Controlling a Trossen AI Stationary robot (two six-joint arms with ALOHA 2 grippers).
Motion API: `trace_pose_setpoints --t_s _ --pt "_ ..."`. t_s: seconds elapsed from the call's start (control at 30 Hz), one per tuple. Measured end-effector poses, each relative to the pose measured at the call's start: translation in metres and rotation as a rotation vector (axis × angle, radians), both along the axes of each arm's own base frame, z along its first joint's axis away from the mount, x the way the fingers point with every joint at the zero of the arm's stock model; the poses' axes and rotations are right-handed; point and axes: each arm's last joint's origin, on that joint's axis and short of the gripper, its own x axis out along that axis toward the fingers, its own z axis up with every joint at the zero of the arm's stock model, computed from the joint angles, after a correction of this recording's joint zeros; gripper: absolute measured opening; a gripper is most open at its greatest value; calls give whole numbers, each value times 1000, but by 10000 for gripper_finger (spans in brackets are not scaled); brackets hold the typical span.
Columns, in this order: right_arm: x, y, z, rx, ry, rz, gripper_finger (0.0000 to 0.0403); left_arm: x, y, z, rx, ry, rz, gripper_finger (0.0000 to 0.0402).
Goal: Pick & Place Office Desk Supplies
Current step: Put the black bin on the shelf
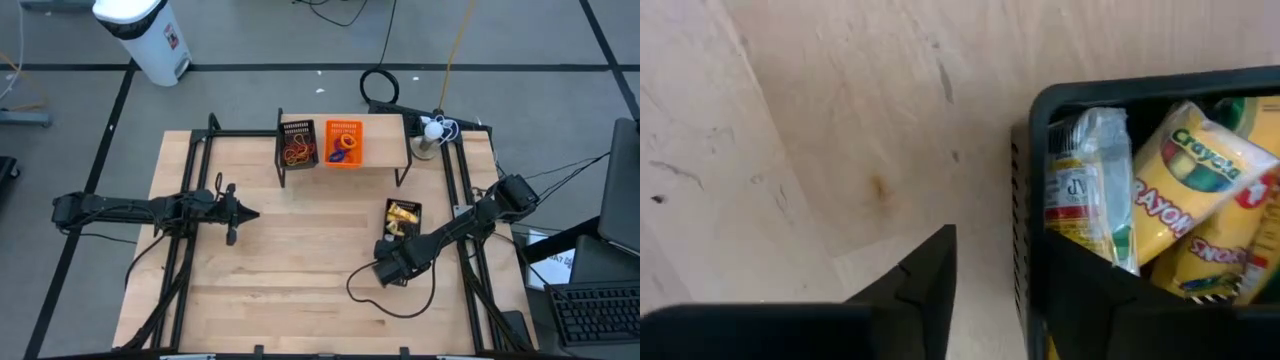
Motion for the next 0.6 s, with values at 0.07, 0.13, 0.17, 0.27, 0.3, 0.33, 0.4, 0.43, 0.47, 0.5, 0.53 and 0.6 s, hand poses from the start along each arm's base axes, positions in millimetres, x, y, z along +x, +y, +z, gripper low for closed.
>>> trace_pose_setpoints --t_s 0.07,0.13,0.17,0.27,0.3,0.33,0.4,0.43,0.47,0.5,0.53,0.6 --pt "1 0 0 2 1 21 86 0 0 0 0 0 0 24" --pt "1 0 0 1 5 40 55 0 0 0 0 0 0 24" --pt "1 0 0 0 6 47 39 0 0 0 0 0 0 24" --pt "1 -1 0 -3 8 63 9 0 0 0 0 0 1 24" --pt "2 -1 0 -2 5 62 10 0 0 0 0 0 0 24" --pt "2 -1 0 -1 3 60 14 0 0 0 0 0 0 24" --pt "3 -1 0 1 -1 58 18 0 0 0 0 0 1 24" --pt "3 -1 0 1 -1 58 17 0 0 0 0 0 1 24" --pt "3 -2 0 1 -1 59 14 0 0 0 0 0 1 24" --pt "3 -2 0 -1 0 61 9 0 0 0 0 0 0 24" --pt "3 -2 0 -7 0 63 7 0 0 0 0 0 1 24" --pt "1 0 0 -23 -3 71 7 0 0 0 0 0 0 24"
